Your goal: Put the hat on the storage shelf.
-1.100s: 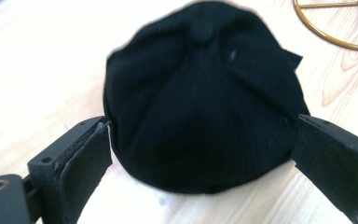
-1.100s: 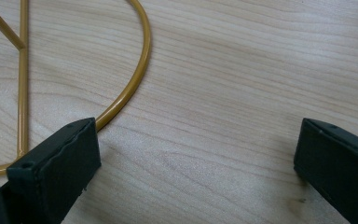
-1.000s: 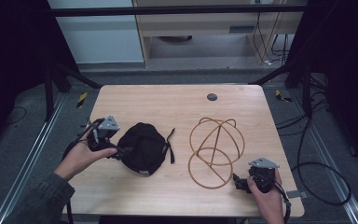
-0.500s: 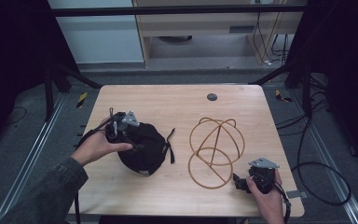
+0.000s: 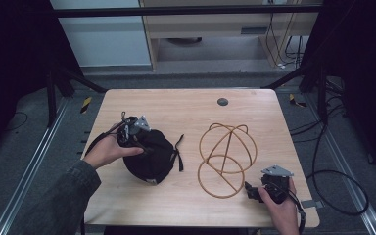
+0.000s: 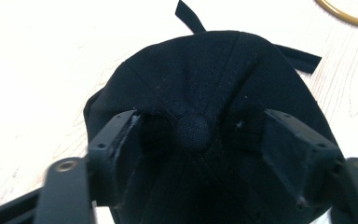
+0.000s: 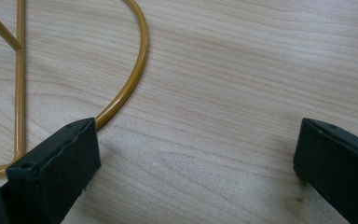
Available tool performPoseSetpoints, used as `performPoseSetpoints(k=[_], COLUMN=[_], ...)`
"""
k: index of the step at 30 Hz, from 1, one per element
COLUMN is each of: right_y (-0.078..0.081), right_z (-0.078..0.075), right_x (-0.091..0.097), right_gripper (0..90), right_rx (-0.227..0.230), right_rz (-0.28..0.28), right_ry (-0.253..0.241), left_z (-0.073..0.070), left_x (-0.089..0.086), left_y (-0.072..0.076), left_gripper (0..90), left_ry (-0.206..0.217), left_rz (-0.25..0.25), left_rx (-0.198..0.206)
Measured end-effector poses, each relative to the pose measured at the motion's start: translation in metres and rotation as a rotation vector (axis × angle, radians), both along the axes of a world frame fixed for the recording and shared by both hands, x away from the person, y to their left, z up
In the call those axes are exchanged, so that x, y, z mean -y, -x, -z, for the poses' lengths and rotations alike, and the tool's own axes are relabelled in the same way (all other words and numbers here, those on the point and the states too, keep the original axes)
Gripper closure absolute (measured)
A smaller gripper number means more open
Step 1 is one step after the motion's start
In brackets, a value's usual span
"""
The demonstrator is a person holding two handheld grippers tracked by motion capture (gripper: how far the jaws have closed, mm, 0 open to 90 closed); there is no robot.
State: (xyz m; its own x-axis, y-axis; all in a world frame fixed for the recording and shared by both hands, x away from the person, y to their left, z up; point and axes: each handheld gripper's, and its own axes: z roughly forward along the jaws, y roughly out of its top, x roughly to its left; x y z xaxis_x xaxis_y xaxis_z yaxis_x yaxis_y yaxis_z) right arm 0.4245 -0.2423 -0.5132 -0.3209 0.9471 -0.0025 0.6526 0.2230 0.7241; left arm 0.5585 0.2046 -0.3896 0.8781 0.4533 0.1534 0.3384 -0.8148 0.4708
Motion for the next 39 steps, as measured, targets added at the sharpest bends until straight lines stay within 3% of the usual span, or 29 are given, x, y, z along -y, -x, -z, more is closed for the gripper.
performPoseSetpoints(k=[6, 16, 23, 27, 39], right_y=[0.0, -0.001, -0.001, -0.001, -0.002], right_z=[0.0, 0.0, 0.0, 0.0, 0.0], right_x=[0.0, 0.0, 0.001, 0.001, 0.001], right_gripper=[0.6, 0.6, 0.6, 0.6, 0.6], right_rx=[0.0, 0.004, -0.001, 0.0, 0.003], right_rz=[0.0, 0.003, -0.002, 0.0, 0.024], right_ry=[0.0, 0.001, -0.005, -0.005, 0.0], left_z=[0.001, 0.004, 0.002, -0.009, -0.057], left_x=[-0.001, 0.001, -0.004, -0.01, -0.011], left_y=[-0.002, -0.005, -0.002, 0.004, 0.041], left_gripper=[37.9, 67.7, 72.6, 73.1, 73.8], left_ry=[-0.001, -0.01, 0.047, 0.088, 0.088], left_rz=[0.001, 0.004, -0.003, -0.01, 0.036], left_rx=[-0.019, -0.046, -0.045, -0.033, 0.047])
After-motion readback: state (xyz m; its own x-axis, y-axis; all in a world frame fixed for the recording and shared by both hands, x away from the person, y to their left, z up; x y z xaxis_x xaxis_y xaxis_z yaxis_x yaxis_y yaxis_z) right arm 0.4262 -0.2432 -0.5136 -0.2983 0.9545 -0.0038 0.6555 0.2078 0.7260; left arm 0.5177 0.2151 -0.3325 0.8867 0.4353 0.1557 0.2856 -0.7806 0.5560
